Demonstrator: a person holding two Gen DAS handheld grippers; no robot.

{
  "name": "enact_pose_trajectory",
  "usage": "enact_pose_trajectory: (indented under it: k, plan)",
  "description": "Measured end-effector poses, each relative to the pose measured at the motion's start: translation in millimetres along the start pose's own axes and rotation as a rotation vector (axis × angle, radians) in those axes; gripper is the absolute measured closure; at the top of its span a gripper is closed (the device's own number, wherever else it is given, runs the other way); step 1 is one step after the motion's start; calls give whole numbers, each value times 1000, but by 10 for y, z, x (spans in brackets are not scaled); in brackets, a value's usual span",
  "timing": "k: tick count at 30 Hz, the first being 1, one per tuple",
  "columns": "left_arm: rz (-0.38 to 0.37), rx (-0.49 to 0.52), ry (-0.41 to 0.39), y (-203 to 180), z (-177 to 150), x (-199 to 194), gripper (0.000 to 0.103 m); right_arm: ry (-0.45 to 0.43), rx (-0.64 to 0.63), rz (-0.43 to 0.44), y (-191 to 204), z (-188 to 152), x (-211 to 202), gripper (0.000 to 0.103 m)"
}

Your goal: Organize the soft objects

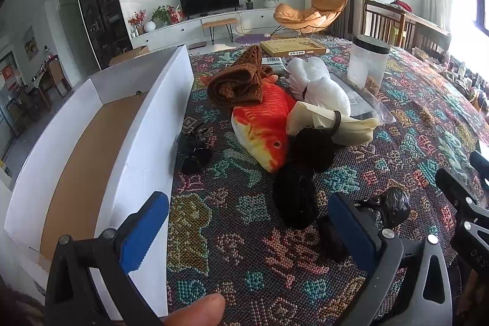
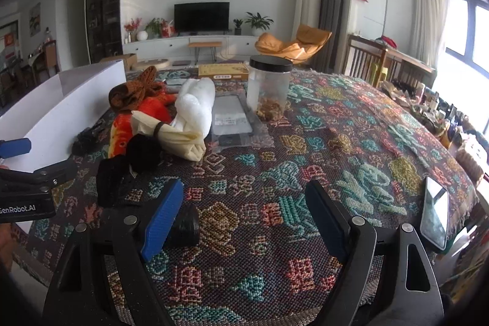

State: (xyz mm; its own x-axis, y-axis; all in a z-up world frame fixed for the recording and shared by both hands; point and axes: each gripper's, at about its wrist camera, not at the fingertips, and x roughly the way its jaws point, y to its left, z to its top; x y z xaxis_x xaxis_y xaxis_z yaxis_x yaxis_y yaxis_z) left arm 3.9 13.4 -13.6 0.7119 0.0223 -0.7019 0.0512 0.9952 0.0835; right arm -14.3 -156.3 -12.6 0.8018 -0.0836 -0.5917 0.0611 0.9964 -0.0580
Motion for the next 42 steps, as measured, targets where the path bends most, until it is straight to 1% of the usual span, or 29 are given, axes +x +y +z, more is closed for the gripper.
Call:
enact_pose_trajectory:
  k: [3, 4, 6, 7, 8, 9, 10, 11, 12, 15, 17, 18, 19, 20, 21, 22, 24, 25, 27, 29, 33, 34, 36, 37, 39, 42]
  plan:
    - [-3, -21, -10, 118, 25, -51, 0, 48, -14, 71, 22, -11, 83, 18]
    - [-4, -31, -15, 158, 39, -74, 0, 85, -26, 141, 9, -26, 138, 18]
    - [-9, -47, -31, 229, 59, -117, 0, 169, -71, 286, 130, -46, 266, 18]
    - [-10, -52, -39, 258, 68, -145, 0, 205, -120, 338, 240, -74, 325, 18]
    - [-10, -56, -48, 275, 71, -170, 0, 241, -172, 360, 372, -103, 374, 18]
    - [-11, -58, -54, 292, 75, -202, 0, 274, -215, 356, 478, -133, 422, 18]
    - [-12, -57, -59, 299, 76, -224, 0, 286, -259, 315, 556, -155, 461, 17]
    - [-12, -52, -61, 296, 78, -239, 0, 300, -256, 308, 564, -157, 505, 18]
    - [-12, -45, -61, 279, 75, -252, 0, 303, -211, 297, 489, -135, 555, 19]
    - [-40, -7, -57, 161, 32, -275, 0, 327, 29, 96, -17, -38, 831, 19]
    - [-73, 31, -37, 14, -22, -232, 0, 323, 151, -50, -373, 35, 949, 19]
    - [-85, 51, -23, -69, -57, -192, 0, 304, 208, -76, -516, 54, 933, 19]
    - [-93, 75, -1, -155, -102, -128, 0, 275, 262, -69, -635, 73, 867, 19]
    - [-99, 96, 24, -230, -149, -58, 0, 246, 288, -45, -684, 75, 787, 19]
    - [-106, 113, 47, -290, -196, 21, 0, 223, 288, -10, -678, 60, 701, 18]
    - [-110, 126, 69, -335, -256, 110, 0, 216, 275, 47, -628, 35, 638, 18]
    - [-109, 139, 110, -394, -351, 288, 0, 244, 221, 169, -455, 4, 622, 18]
    - [-110, 147, 124, -422, -385, 374, 0, 263, 184, 193, -349, 6, 650, 18]
    - [-99, 158, 149, -461, -417, 535, 0, 290, 110, 167, -168, 25, 694, 18]
    - [-105, 148, 179, -474, -400, 688, 0, 322, 91, 128, -114, -1, 771, 18]
    - [-153, 59, 217, -387, -282, 906, 0, 394, 116, 56, -168, -44, 888, 18]
    - [-150, 43, 220, -369, -240, 943, 0, 409, 129, 44, -243, -76, 905, 18]
    - [-141, 39, 217, -352, -177, 1014, 0, 443, 155, 9, -265, -92, 956, 18]
    - [-142, 41, 218, -344, -141, 1051, 0, 436, 156, -5, -311, -111, 940, 19]
    - [-145, 39, 217, -313, -86, 1126, 0, 430, 155, -37, -248, -121, 940, 18]
    - [-156, 46, 181, -289, -40, 1194, 0, 419, 144, -55, -206, -124, 977, 18]
